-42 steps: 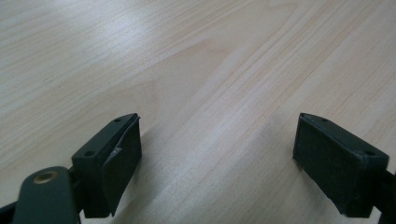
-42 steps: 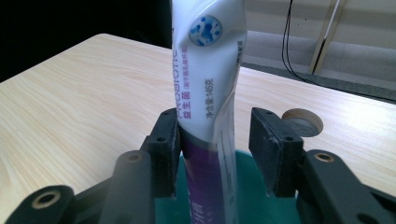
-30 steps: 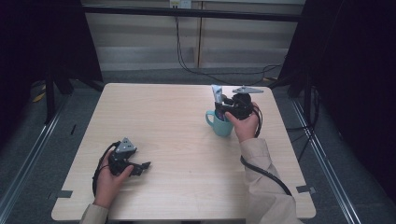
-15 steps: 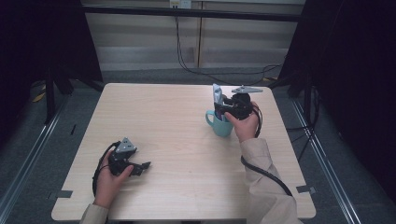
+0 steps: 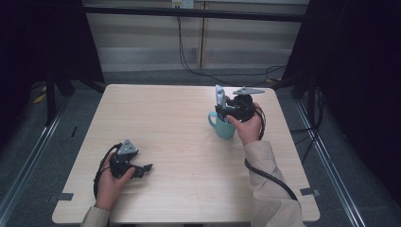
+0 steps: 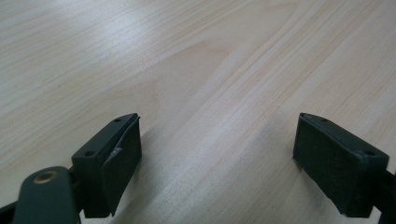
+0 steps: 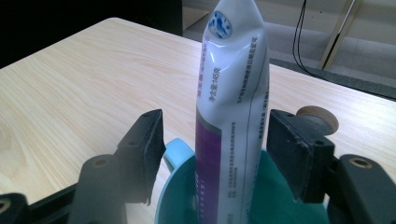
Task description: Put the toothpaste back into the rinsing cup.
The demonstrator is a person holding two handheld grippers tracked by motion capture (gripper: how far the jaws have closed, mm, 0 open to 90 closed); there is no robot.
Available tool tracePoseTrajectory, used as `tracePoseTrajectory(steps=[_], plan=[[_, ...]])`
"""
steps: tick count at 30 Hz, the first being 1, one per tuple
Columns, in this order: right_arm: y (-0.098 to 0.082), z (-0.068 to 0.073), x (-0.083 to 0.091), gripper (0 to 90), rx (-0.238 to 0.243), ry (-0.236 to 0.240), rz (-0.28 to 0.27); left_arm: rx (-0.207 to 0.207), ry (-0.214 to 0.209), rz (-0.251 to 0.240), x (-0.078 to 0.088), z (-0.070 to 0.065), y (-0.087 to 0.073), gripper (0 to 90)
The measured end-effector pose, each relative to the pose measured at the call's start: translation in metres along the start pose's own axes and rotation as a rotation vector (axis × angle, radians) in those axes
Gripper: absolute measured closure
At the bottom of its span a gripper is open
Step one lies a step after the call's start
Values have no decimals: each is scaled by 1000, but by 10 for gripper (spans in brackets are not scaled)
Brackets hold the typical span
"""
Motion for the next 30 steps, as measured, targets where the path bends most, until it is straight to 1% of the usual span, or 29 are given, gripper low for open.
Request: tracePoseTrajectory(steps=[2,3,5,7,9,12,13,16,22,30], plan=[[0,1,1,332,-7,10,-3,0,0,0,0,0,0,152],[0,0,2,316,-4,11,7,0,0,0,0,0,0,152],[0,1,3,297,-1,18,8,0,0,0,0,0,0,152],[0,1,5,274,11,16,20,0,0,0,0,0,0,152],[0,2,6,252,6,30,20,0,0,0,0,0,0,152],[-1,2,8,230,15,36,26,0,0,0,0,0,0,152],[-1,3,9,226,15,40,28,0,0,0,0,0,0,152],[-1,5,11,210,37,41,41,0,0,0,0,0,0,152],[-1,9,19,197,36,55,35,-1,0,1,0,0,0,151],[-6,11,30,188,42,58,58,0,0,0,0,0,0,151]])
Point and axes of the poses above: each handheld gripper's, and its own axes: x roughly backward along the jaws, y roughly out of its top, z roughly to its left, the point moved 6 cm from there along -x, roughly forward along the jaws, and after that the axes turned 13 degrees about x, right-handed, at the moved point
